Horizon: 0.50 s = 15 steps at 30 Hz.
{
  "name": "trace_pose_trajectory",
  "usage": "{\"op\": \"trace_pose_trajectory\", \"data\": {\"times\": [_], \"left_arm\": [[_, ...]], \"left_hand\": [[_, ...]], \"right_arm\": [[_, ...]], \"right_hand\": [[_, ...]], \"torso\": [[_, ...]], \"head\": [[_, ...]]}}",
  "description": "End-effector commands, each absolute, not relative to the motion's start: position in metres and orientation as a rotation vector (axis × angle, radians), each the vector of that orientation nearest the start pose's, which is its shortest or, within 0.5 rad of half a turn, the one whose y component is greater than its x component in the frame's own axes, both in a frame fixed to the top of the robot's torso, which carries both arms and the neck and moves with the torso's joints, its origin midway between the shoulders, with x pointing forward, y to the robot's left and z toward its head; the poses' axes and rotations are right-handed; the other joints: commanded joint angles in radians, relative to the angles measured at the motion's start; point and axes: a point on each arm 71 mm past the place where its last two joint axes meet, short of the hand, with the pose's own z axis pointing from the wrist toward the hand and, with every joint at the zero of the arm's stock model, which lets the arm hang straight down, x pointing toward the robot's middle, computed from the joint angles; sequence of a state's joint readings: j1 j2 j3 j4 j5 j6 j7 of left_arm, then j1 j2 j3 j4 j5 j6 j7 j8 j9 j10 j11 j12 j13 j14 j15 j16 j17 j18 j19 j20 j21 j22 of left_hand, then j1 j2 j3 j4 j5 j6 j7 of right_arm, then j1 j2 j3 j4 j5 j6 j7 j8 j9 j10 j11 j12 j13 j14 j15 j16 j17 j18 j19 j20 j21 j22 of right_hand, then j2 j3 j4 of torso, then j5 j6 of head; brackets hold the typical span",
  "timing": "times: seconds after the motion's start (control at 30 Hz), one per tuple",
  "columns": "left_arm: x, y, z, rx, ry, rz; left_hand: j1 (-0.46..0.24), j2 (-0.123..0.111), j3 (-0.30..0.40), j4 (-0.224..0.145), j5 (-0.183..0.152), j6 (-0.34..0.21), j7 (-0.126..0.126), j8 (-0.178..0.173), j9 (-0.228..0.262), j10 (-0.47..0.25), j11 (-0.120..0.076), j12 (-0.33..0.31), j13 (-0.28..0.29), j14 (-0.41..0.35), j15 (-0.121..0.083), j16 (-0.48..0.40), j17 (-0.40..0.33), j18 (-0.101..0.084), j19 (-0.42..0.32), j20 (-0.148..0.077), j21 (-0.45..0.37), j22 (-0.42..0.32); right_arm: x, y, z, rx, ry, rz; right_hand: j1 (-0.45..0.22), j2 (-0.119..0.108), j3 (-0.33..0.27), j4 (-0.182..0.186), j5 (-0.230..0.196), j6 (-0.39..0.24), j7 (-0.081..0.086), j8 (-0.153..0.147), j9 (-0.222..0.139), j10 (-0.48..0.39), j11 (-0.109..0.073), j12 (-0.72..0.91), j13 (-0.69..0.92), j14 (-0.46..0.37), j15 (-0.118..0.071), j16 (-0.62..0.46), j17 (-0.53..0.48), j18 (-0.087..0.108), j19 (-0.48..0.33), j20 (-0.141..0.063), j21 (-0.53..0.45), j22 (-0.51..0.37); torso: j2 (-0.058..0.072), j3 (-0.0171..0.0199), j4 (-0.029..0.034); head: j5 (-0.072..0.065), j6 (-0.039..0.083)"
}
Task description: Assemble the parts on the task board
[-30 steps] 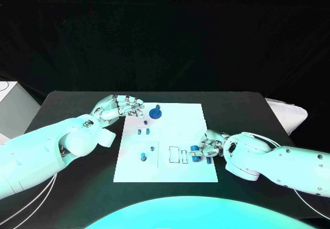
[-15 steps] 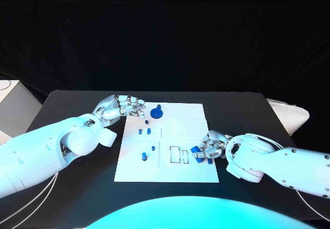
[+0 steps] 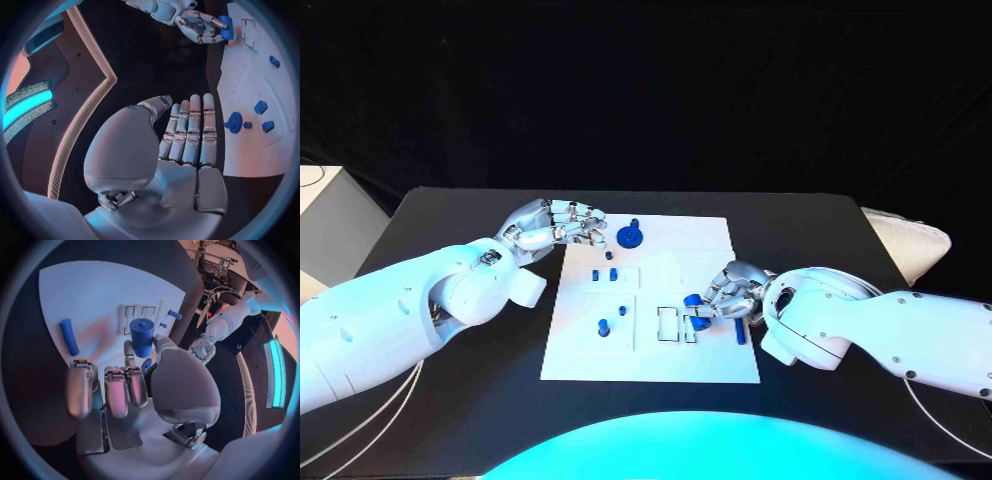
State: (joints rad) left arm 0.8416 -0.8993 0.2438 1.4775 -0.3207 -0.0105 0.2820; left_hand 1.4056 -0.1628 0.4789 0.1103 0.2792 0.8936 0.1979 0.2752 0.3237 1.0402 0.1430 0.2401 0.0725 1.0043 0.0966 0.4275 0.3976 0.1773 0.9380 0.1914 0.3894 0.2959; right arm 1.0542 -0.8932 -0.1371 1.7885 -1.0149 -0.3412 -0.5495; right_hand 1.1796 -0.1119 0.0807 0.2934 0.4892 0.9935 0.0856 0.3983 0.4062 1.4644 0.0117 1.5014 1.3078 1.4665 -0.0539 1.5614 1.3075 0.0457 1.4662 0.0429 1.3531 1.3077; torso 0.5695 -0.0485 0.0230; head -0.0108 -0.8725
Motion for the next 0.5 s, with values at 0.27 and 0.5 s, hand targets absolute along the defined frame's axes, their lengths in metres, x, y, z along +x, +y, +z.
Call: {"op": "trace_pose_trajectory", "data": {"times": [0.27, 0.5], "left_arm": [[0.453, 0.237, -0.252, -1.02, 1.686, -1.632], [0.453, 0.237, -0.252, -1.02, 1.687, -1.633]], "left_hand": [[-0.005, 0.008, 0.0, -0.001, 0.002, 0.004, 0.007, -0.003, -0.001, 0.002, 0.005, -0.005, 0.0, 0.006, 0.001, -0.004, 0.001, 0.002, 0.005, 0.004, -0.004, -0.001], [-0.006, 0.009, 0.0, 0.0, 0.002, 0.004, 0.007, -0.004, -0.001, 0.002, 0.006, -0.005, 0.0, 0.006, 0.001, -0.005, 0.002, 0.002, 0.005, 0.005, -0.005, -0.002]], "right_arm": [[0.378, -0.155, -0.298, 0.486, 2.331, 0.601], [0.382, -0.149, -0.303, 0.451, 2.318, 0.584]], "right_hand": [[-0.032, -0.001, 0.014, -0.002, -0.035, 0.014, -0.005, 0.0, -0.002, 0.05, -0.007, -0.004, 0.189, 0.101, -0.009, 0.003, 0.25, -0.009, 0.076, -0.005, -0.004, 0.215], [-0.047, -0.005, 0.017, -0.001, -0.053, 0.013, -0.005, 0.002, -0.002, 0.049, -0.007, -0.006, 0.188, 0.101, -0.009, 0.003, 0.25, -0.009, 0.076, -0.005, -0.005, 0.214]], "torso": [[0.003, 0.0013, 0.0003], [0.003, 0.001, -0.0012]], "head": [[0.005, 0.0], [0.007, 0.0]]}}
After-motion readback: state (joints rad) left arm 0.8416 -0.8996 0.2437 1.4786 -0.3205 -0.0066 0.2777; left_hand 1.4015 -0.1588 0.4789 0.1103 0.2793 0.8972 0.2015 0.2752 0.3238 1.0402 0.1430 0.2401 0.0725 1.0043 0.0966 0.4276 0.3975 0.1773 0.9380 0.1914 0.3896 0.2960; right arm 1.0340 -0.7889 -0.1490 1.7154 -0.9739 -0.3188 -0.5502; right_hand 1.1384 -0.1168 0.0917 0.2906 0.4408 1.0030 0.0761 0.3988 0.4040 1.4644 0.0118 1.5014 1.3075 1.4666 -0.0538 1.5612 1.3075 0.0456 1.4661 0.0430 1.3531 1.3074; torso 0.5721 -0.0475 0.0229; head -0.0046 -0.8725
